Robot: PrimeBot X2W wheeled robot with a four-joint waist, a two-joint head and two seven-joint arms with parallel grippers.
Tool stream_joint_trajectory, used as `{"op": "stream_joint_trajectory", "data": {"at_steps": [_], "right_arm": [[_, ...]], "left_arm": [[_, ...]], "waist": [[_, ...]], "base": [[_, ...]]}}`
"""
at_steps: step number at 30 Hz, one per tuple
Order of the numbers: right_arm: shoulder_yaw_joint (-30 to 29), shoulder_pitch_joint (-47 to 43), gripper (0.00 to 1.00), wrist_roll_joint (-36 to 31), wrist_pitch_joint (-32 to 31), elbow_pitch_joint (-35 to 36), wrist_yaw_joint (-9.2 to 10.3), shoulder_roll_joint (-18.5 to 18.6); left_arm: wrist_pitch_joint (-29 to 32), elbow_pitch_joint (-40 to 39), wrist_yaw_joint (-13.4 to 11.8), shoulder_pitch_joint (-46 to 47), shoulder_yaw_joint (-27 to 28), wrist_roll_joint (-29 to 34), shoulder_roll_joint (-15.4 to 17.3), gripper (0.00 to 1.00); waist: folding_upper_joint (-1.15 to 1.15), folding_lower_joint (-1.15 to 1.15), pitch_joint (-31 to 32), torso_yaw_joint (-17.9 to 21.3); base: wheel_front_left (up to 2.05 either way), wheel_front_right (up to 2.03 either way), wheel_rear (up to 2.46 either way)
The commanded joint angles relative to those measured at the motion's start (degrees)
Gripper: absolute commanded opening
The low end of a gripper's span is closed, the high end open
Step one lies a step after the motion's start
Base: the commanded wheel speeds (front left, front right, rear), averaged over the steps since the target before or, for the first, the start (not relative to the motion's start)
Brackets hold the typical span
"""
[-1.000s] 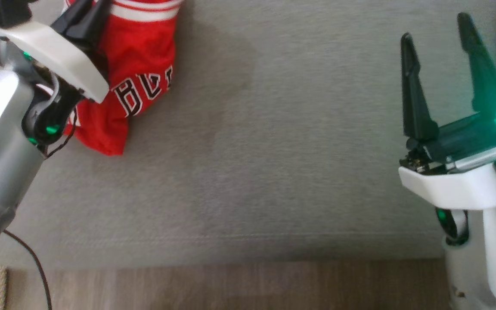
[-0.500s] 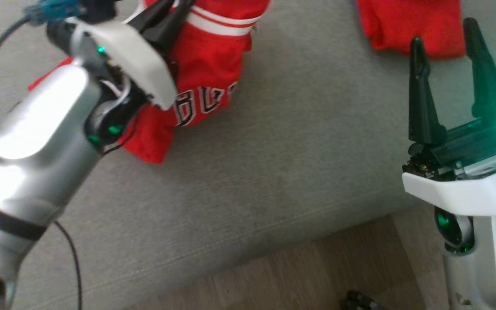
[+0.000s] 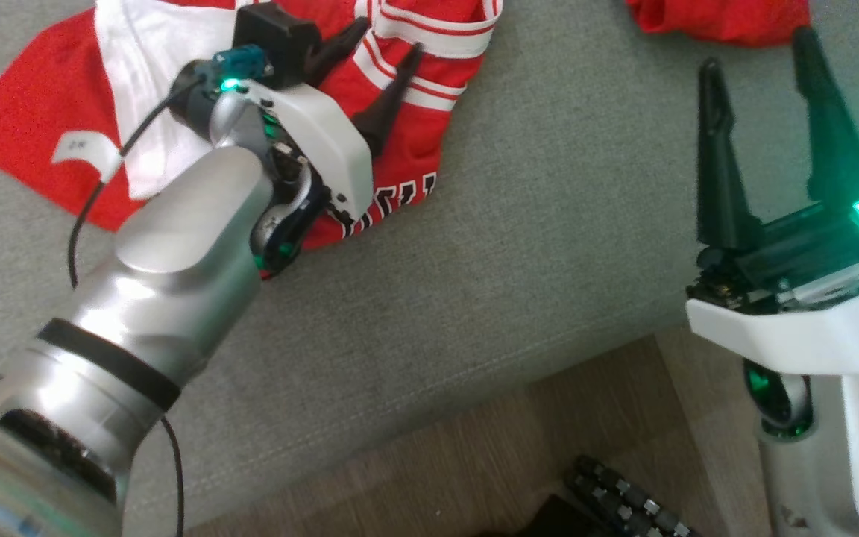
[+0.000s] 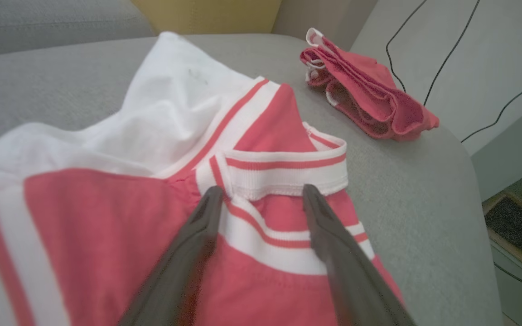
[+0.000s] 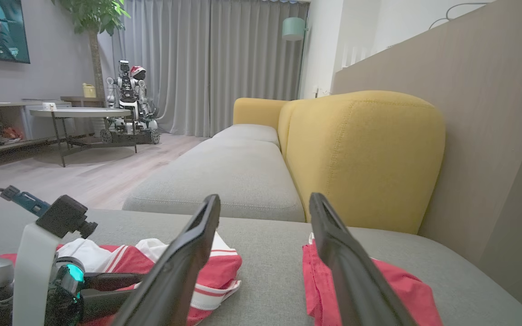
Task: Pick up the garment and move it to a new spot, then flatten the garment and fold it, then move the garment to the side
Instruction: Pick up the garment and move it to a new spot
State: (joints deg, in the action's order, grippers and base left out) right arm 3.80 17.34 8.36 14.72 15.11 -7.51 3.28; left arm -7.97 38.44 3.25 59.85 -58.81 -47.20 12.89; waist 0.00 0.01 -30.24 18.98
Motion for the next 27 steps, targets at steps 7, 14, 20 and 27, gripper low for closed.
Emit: {"op": "stream_joint_trajectory", "data": {"at_steps": [7, 14, 20, 27], "right_arm": [[2.7, -1.3, 1.00, -1.8, 0.3, -2.2, 0.02, -0.4], [3.0, -3.8, 1.00, -2.4, 0.3, -7.7, 0.02, -0.4], [2.5, -5.9, 1.00, -2.7, 0.3, -11.6, 0.02, -0.4], [1.5, -9.7, 1.00, -2.9, 0.3, -15.2, 0.02, -0.4]], "left_arm": [[-6.6, -1.7, -3.0, -2.7, 4.0, 1.5, -2.1, 1.00], [-7.0, -15.4, -10.0, -16.8, 16.3, 8.9, 0.6, 1.00], [-7.0, -26.3, -11.2, -31.1, 26.3, 15.9, 0.2, 1.00], [-7.0, -36.7, -9.5, -47.7, 37.1, 25.7, -3.3, 1.00]], "waist": [[0.00, -0.01, 8.0, -6.7], [0.00, -0.01, 15.0, -13.7], [0.00, -0.01, 19.3, -17.9], [0.00, -0.01, 25.2, -21.1]], "base": [[0.00, 0.00, 0.00], [0.00, 0.00, 0.00], [0.00, 0.00, 0.00], [0.00, 0.00, 0.00]]}}
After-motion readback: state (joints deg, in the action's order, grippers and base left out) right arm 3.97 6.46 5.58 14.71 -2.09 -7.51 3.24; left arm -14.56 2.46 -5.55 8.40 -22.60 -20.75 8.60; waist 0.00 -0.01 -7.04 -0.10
